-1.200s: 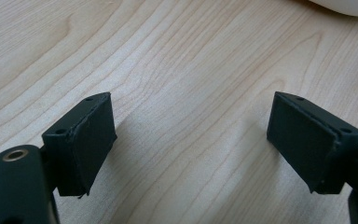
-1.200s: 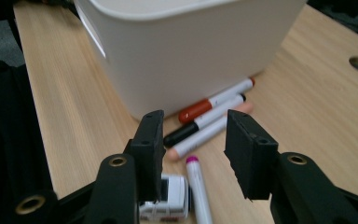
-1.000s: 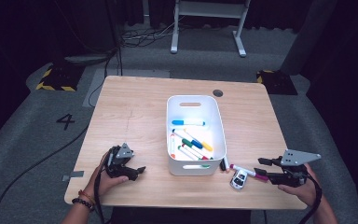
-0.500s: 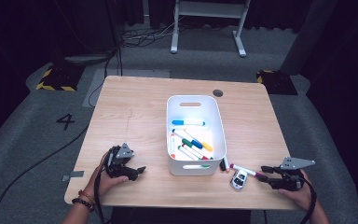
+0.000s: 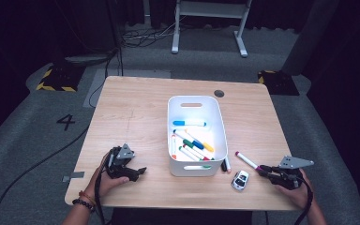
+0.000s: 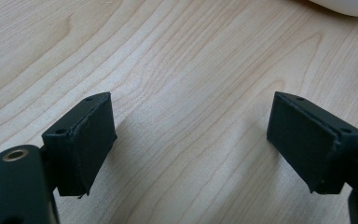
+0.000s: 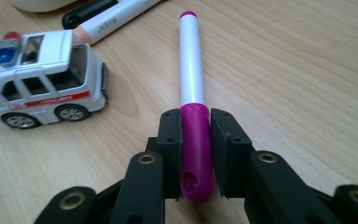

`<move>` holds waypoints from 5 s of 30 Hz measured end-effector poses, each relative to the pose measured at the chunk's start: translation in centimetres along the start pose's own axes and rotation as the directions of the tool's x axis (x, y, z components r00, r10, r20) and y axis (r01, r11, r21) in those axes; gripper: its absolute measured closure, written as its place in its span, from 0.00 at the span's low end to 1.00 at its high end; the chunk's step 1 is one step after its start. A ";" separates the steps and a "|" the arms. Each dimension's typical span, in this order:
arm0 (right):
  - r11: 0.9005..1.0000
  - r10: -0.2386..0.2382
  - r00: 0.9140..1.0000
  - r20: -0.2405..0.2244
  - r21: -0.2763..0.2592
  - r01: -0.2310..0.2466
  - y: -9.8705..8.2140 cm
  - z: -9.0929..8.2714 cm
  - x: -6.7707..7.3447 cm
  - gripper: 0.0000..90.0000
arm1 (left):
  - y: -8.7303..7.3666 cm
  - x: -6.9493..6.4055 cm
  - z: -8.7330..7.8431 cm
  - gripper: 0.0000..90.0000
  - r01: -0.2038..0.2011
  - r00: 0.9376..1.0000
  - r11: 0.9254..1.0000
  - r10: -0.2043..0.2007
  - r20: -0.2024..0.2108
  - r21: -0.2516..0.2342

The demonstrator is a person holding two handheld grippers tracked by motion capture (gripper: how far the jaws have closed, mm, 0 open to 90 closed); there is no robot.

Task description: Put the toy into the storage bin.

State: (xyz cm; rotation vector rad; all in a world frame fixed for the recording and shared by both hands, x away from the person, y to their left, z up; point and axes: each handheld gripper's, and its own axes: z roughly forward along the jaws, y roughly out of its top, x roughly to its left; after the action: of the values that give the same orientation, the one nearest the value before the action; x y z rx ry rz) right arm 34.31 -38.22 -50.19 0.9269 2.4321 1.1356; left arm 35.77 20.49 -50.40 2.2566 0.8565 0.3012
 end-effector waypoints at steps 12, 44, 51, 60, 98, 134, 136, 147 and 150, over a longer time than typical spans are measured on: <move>0.999 0.047 0.998 0.051 -0.005 -0.047 0.4 0.3 -0.6 0.83 | 0.0 0.0 0.0 0.17 -0.004 1.000 1.000 0.004 -0.006 -0.002; 0.973 -0.079 0.997 0.014 -0.216 0.080 13.1 -3.9 0.7 0.83 | 0.0 0.0 0.0 0.17 0.000 1.000 1.000 0.000 -0.008 -0.005; 0.969 -0.173 0.985 -0.021 -0.184 0.166 16.8 -2.2 2.8 0.83 | 0.0 0.0 0.0 0.17 0.000 1.000 1.000 0.000 -0.007 -0.003; 0.950 -0.281 0.955 -0.094 -0.171 0.263 20.5 -0.2 5.8 0.83 | 0.0 0.0 0.0 0.17 -0.003 1.000 1.000 0.003 -0.009 -0.003; 0.849 -0.444 0.832 -0.333 0.140 0.509 23.4 6.2 9.6 0.83 | 0.0 0.0 0.0 0.17 -0.003 1.000 1.000 0.003 -0.008 -0.003; 0.976 -0.218 0.973 -0.080 0.007 0.219 13.6 2.3 4.1 0.55 | 0.0 0.0 0.0 0.17 -0.004 1.000 1.000 0.004 -0.008 -0.003; 0.980 -0.195 0.977 -0.087 0.031 0.198 13.0 3.4 3.8 0.54 | 0.0 0.0 0.0 0.17 -0.003 1.000 1.000 0.003 -0.008 -0.003; 0.982 -0.138 0.986 -0.093 0.115 0.149 11.7 8.5 3.0 0.50 | 0.0 0.0 0.0 0.17 -0.004 1.000 1.000 0.004 -0.009 -0.002; 0.984 -0.119 0.989 -0.087 0.125 0.129 11.4 9.1 2.6 0.51 | 0.0 0.0 0.0 0.17 -0.002 1.000 1.000 0.002 -0.008 -0.003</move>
State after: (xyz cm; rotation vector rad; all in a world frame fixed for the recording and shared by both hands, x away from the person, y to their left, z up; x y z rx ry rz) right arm 41.92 -25.80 -47.27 0.7672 2.6147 0.9978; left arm 35.81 20.48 -50.40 2.2554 0.8570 0.3119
